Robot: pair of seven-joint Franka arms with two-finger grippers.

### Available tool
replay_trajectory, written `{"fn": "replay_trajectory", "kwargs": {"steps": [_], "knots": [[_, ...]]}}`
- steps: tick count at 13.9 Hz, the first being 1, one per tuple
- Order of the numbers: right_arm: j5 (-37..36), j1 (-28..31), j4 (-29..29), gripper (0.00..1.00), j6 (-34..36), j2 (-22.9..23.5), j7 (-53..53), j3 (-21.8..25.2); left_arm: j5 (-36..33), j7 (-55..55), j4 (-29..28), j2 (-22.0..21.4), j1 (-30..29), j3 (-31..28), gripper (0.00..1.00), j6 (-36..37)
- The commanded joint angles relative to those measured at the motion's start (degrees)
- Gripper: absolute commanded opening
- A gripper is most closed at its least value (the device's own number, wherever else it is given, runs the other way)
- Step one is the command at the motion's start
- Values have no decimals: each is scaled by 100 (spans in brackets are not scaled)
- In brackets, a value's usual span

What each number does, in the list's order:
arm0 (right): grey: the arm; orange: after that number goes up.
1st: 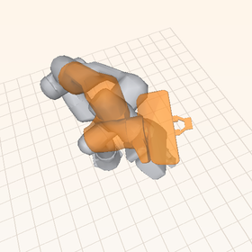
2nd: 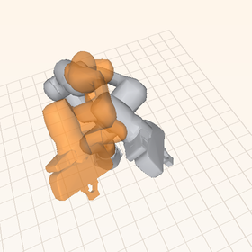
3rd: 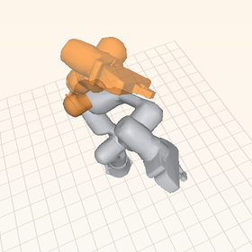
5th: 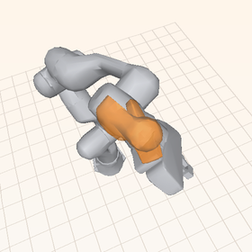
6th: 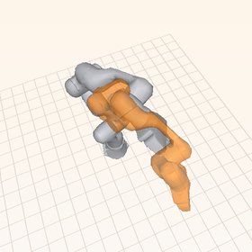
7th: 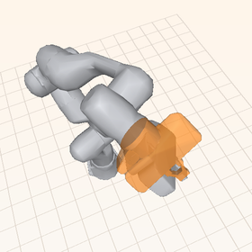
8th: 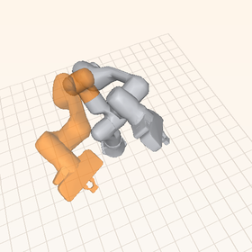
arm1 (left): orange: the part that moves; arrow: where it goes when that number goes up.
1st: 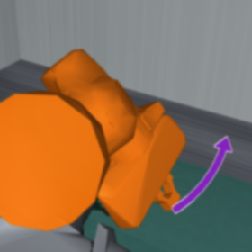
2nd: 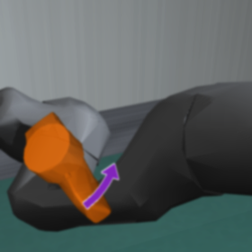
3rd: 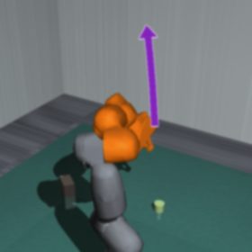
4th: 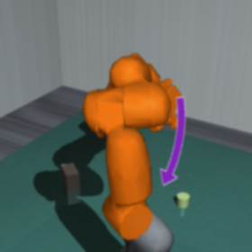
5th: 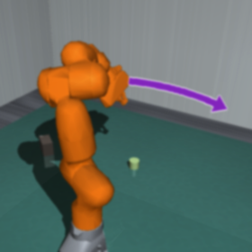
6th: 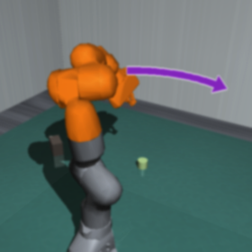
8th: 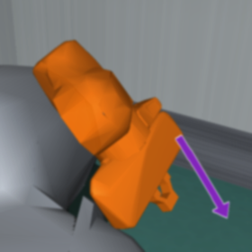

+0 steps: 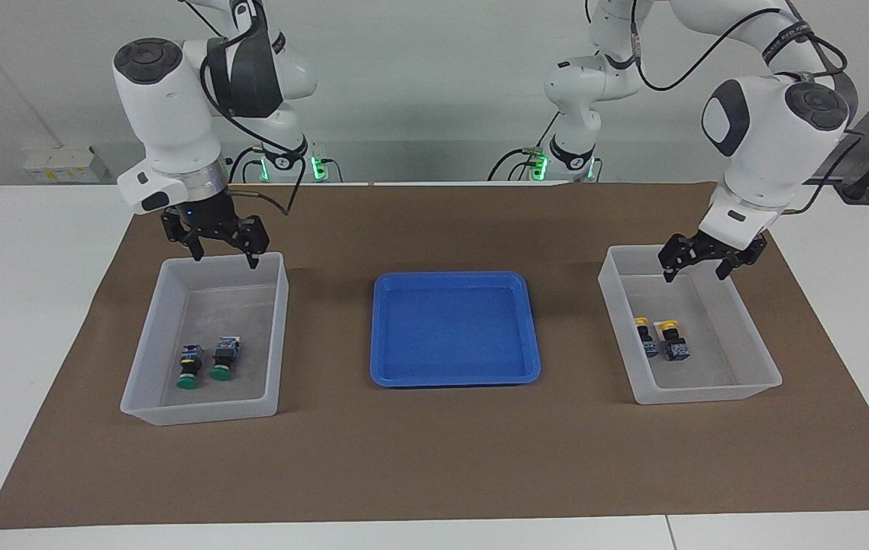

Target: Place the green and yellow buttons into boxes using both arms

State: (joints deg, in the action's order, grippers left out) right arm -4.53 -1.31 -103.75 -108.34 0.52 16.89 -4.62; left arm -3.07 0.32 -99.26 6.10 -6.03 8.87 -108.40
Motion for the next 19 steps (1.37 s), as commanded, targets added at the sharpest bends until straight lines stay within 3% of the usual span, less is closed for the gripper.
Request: {"fn": "replay_trajectory", "kwargs": {"steps": [1,7,12,19], "knots": [[154,52,-49,100,-21,-43,16,-30,-88,12,3,-82,23,-52,100,-67],[154,52,-49,100,-82,-34,7,-22,-97,-454,213,-65,6,-96,100,-7],[163,69,21,100,-171,-34,7,-4,-18,-463,872,-30,58,-52,100,740],[480,52,716,100,1067,-34,-19,-30,61,-393,751,-126,41,-52,100,750]]}}
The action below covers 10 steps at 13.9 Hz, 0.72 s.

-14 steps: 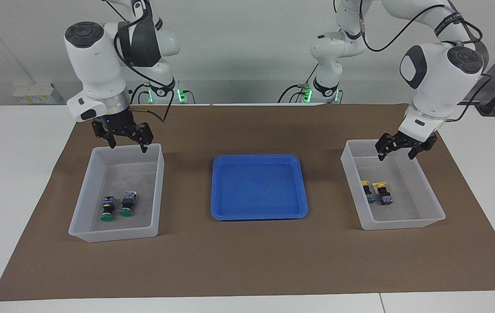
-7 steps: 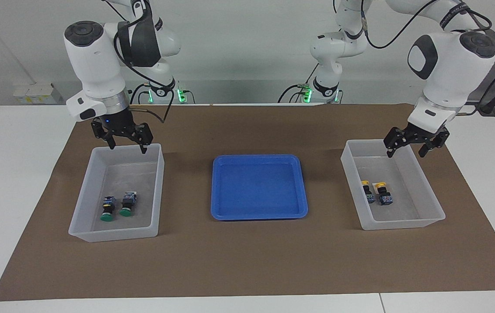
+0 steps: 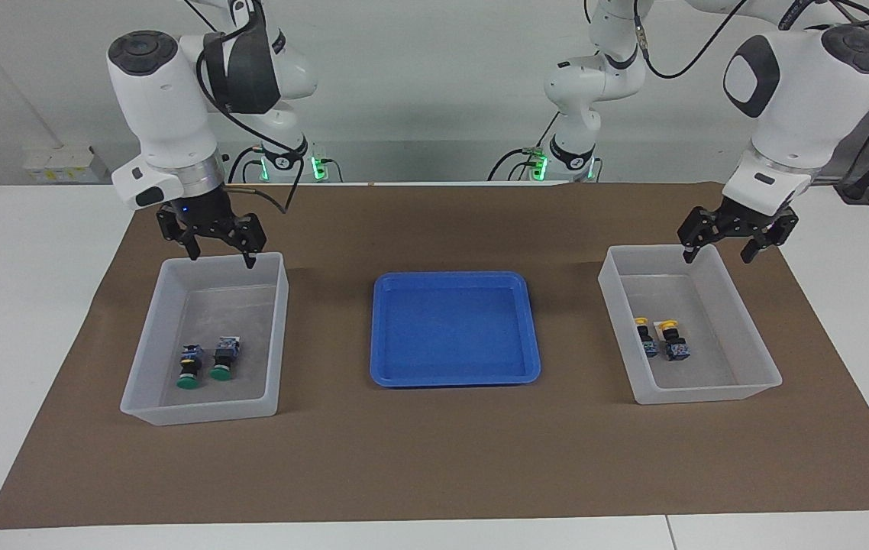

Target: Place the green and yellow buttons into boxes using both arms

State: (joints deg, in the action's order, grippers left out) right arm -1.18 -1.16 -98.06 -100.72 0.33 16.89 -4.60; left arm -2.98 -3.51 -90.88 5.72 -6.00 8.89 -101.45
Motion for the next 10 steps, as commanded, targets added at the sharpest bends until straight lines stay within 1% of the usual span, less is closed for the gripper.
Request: {"fn": "replay_trajectory", "kwargs": {"steps": [1,3,5,7,10], "knots": [[145,37,139,100,368,-33,-20,-23,113,34,-140,-124,29,-62,100,37],[127,2,60,100,387,-156,-28,-32,245,288,-228,-159,-6,-62,100,20],[127,37,-89,100,439,-235,-229,-23,246,316,-412,-246,-7,-62,100,-15],[127,45,-116,100,448,-244,-292,-15,246,325,-571,-335,-15,-71,100,-68],[136,54,-160,100,448,-261,-318,-6,246,360,-580,-344,-7,-63,100,28]]}}
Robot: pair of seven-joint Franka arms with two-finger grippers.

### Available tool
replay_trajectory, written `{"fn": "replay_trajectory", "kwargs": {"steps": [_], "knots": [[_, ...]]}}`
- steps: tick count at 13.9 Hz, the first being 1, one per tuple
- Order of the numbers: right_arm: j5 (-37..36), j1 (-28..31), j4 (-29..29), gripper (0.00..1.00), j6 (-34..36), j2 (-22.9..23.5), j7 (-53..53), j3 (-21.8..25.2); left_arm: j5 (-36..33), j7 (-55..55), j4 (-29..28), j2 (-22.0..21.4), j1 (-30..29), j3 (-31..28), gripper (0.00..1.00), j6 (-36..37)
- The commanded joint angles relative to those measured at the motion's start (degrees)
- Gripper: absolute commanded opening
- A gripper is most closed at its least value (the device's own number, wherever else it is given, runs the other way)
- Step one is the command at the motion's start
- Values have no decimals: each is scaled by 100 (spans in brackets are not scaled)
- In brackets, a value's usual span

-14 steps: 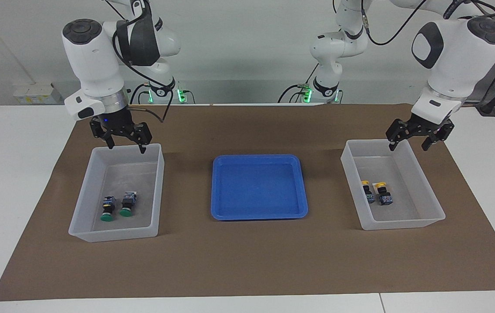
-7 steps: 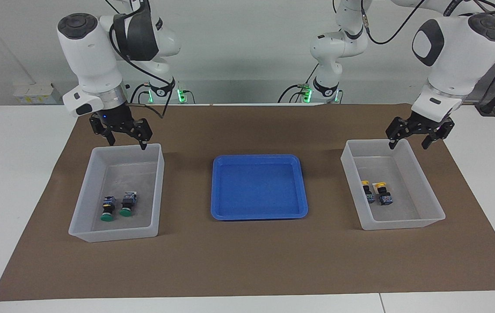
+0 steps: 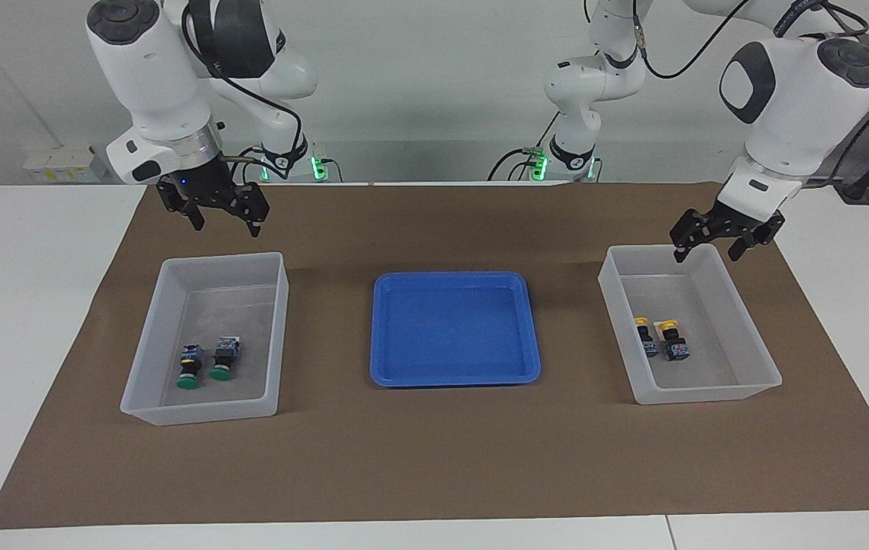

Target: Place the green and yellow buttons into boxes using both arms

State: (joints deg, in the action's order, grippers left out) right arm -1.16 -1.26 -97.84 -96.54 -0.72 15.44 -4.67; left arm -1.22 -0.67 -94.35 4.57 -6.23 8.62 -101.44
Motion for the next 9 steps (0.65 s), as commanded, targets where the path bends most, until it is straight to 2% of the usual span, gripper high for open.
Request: {"fn": "replay_trajectory", "kwargs": {"steps": [1,9], "knots": [[133,56,-209,100,30,-174,-173,1,69,128,-233,-229,17,-36,100,37],[133,56,-306,100,-14,-218,-173,1,60,173,-268,-264,87,-44,100,54]]}}
